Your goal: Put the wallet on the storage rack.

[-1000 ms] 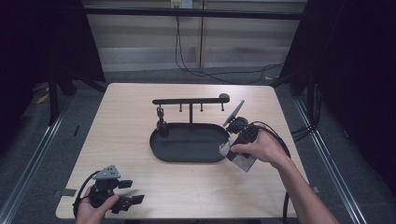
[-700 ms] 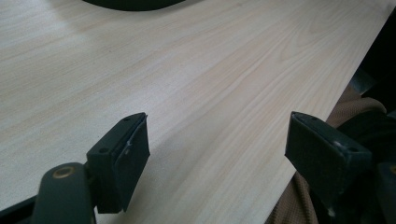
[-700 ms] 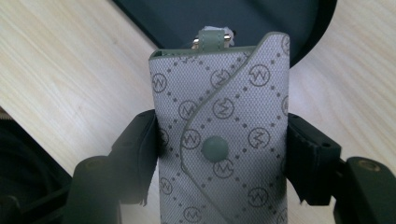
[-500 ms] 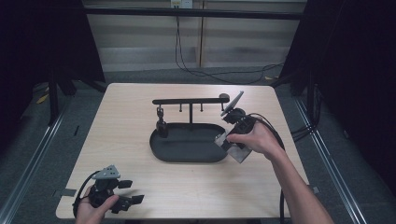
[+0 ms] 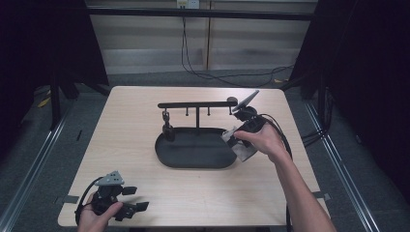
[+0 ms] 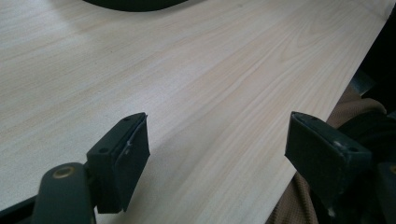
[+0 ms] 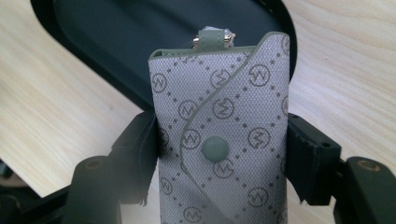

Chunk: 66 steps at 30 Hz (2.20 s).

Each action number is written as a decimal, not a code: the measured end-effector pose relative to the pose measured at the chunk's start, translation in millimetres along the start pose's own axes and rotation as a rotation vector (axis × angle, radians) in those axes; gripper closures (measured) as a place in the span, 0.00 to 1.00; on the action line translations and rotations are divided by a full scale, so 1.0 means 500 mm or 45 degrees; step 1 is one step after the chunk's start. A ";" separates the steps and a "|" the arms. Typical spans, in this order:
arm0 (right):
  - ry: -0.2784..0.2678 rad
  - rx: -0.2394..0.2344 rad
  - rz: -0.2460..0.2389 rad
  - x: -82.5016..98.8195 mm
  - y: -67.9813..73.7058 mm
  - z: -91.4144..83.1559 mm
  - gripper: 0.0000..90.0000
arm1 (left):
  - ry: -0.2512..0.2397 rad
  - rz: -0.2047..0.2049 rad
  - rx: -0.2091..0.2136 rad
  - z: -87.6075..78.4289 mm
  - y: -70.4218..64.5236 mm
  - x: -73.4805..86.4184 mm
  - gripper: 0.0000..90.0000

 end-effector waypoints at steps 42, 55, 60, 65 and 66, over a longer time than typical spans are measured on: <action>-0.334 -0.076 0.450 -0.010 -0.029 0.156 0.37 | 0.014 -0.002 0.017 0.001 -0.001 0.001 0.24; -0.280 -0.050 0.427 0.001 -0.025 0.186 0.36 | 0.014 -0.005 0.013 0.004 -0.001 0.002 0.24; -0.302 -0.077 0.432 0.007 -0.027 0.190 0.34 | 0.001 -0.011 0.016 0.002 0.000 0.000 0.24; -0.357 -0.079 0.427 0.004 -0.032 0.169 0.33 | 0.001 -0.011 0.014 0.002 0.000 0.000 0.24; -0.362 -0.085 0.430 0.003 -0.032 0.163 0.33 | 0.001 -0.011 0.014 0.002 0.000 0.000 0.24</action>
Point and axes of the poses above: each handheld gripper's, and its own axes: z roughly forward along the jaws, x roughly out of its underside, y roughly to its left, the point moved 5 cm from there along z, roughly forward along the jaws, and after that the axes turned 8 degrees about -y, right-handed, at the moved point
